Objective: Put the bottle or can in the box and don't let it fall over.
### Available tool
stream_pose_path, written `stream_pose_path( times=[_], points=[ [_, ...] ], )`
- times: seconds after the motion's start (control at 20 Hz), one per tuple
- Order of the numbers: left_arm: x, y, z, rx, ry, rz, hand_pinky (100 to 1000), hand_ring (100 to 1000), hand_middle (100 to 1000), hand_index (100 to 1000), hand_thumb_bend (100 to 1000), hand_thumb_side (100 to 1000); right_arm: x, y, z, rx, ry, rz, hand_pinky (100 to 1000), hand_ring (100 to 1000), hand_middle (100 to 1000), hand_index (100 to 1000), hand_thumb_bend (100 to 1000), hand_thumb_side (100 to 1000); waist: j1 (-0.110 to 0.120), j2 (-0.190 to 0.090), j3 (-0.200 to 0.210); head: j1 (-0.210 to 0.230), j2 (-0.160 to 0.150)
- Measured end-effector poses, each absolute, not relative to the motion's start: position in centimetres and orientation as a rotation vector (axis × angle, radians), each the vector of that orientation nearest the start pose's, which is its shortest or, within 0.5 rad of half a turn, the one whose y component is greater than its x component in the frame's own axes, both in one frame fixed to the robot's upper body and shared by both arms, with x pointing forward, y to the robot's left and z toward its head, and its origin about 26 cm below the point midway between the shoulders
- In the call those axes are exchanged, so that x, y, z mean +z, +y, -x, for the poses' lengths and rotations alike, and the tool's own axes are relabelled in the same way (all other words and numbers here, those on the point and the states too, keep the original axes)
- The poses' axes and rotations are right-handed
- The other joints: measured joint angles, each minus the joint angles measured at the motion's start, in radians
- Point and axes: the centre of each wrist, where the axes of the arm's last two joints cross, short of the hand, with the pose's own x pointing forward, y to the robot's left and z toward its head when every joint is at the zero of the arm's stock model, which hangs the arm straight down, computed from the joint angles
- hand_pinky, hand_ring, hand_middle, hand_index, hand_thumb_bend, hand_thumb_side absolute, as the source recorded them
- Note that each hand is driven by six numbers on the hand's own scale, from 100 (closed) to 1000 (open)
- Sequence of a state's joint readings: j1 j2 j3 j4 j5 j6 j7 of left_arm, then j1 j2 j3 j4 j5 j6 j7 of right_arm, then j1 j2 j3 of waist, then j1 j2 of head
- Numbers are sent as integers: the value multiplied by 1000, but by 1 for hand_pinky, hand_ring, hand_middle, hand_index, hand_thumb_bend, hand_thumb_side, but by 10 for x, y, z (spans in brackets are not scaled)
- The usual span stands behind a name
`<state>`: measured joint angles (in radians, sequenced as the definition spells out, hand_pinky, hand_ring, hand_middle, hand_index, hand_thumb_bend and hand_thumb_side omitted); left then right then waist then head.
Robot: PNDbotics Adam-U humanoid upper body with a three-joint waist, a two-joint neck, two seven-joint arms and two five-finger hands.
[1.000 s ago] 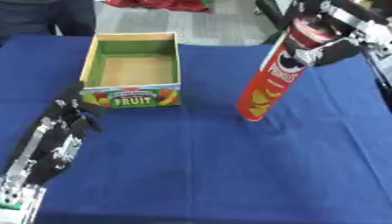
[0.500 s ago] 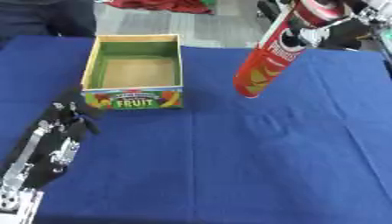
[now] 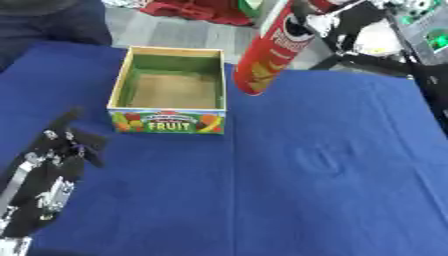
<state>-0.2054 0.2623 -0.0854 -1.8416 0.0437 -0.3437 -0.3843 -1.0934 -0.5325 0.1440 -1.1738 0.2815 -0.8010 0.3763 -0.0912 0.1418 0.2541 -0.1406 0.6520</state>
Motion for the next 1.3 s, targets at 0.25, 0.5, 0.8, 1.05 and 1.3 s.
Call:
stream_pose_path(
  times=[0.25, 0.5, 0.8, 1.05, 1.3],
  points=[
    [132, 235, -314, -846, -2261, 292, 524, 744, 590, 1000, 100, 599, 332, -256, -458, -1695, 2680, -498, 138, 100, 155, 193, 100, 221, -18, 12, 78, -91, -23],
    [135, 228, -315, -892, -2257, 335, 524, 745, 589, 1000, 100, 602, 321, -252, -467, -1749, 2686, -536, 595, 427, 435, 513, 100, 198, -23, 26, 109, -137, -38],
    [136, 223, -316, -922, -2256, 356, 524, 746, 589, 1000, 100, 606, 307, -246, -474, -1941, 2616, -612, 1000, 1000, 1000, 1000, 100, 196, -29, 32, 116, -155, -51],
    [134, 222, -317, -920, -2249, 365, 524, 746, 589, 1000, 100, 607, 300, -244, -475, -1941, 2583, -644, 1000, 1000, 1000, 1000, 100, 177, -31, 32, 104, -157, -55],
    [133, 221, -318, -924, -2243, 371, 524, 747, 590, 1000, 100, 605, 294, -239, -477, -1841, 2650, -573, 1000, 1000, 1000, 1000, 100, 210, -30, 31, 103, -157, -56]
  ],
)
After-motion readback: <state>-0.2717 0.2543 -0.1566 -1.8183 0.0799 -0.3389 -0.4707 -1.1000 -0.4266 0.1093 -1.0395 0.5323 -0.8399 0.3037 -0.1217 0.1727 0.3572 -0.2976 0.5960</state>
